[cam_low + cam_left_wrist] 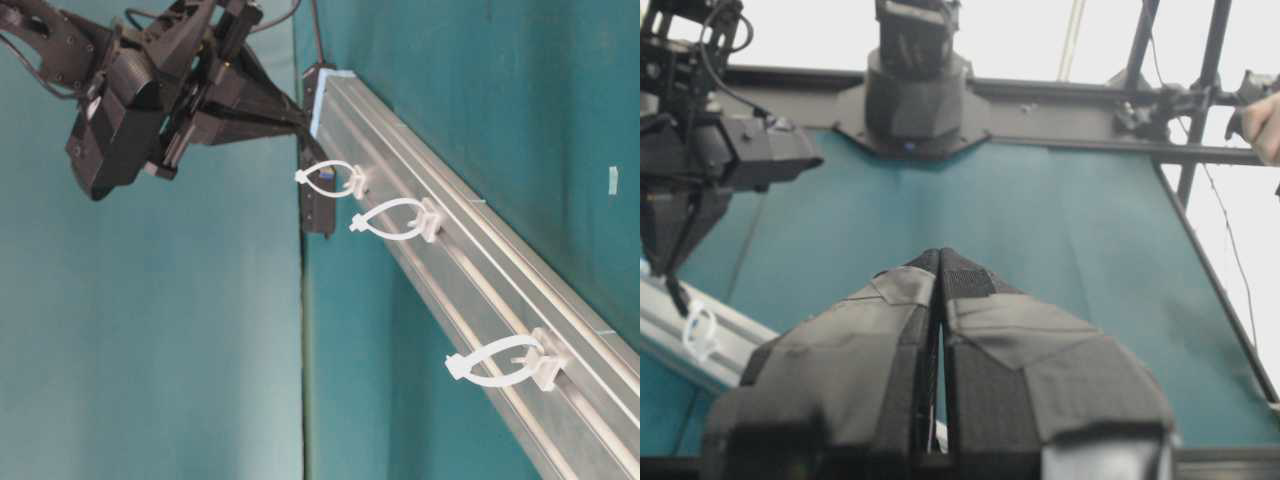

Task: Pass the USB cable through three rings with both arms.

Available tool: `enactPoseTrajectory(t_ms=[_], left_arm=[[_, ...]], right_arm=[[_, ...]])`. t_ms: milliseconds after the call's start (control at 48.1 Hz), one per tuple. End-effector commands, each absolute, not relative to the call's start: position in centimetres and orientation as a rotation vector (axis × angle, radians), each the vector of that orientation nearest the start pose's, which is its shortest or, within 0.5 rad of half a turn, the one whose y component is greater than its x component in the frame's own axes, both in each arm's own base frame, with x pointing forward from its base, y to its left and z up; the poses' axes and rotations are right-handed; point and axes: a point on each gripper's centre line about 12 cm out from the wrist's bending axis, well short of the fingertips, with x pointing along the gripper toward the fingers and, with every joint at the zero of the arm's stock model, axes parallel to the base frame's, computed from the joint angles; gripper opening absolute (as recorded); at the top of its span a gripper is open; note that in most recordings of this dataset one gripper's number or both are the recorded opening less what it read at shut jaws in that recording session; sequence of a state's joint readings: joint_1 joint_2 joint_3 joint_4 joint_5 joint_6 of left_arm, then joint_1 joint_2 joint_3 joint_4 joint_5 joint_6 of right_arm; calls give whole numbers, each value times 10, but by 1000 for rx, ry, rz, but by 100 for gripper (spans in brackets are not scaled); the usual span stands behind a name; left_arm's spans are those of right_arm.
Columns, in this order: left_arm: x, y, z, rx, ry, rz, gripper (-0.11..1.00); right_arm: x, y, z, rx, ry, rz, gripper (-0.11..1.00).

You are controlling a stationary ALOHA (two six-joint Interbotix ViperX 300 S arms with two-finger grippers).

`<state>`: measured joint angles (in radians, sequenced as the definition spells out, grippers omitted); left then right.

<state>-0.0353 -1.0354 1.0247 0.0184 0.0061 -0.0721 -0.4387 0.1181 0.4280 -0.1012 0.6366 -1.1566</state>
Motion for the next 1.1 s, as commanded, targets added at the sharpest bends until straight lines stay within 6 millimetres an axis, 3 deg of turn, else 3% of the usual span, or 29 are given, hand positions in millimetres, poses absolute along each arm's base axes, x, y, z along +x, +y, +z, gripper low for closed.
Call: enactPoseTrajectory(t_ms=[0, 374, 665, 956, 1081], left_arm=[[193, -6, 345, -51, -24, -30, -2], [199, -3, 338, -49, -1, -16, -2], [233, 5, 307, -64, 134, 25, -2], [257, 23, 292, -103, 186, 96, -1], [265, 31, 282, -121, 223, 128, 8]], right_arm=[[361, -169, 150, -859, 1229, 345, 7], [378, -153, 141, -843, 1170, 354, 7], [380, -150, 142, -797, 1147, 340, 7], [382, -150, 142, -786, 1138, 329, 7], [382, -151, 143, -785, 1136, 325, 7]])
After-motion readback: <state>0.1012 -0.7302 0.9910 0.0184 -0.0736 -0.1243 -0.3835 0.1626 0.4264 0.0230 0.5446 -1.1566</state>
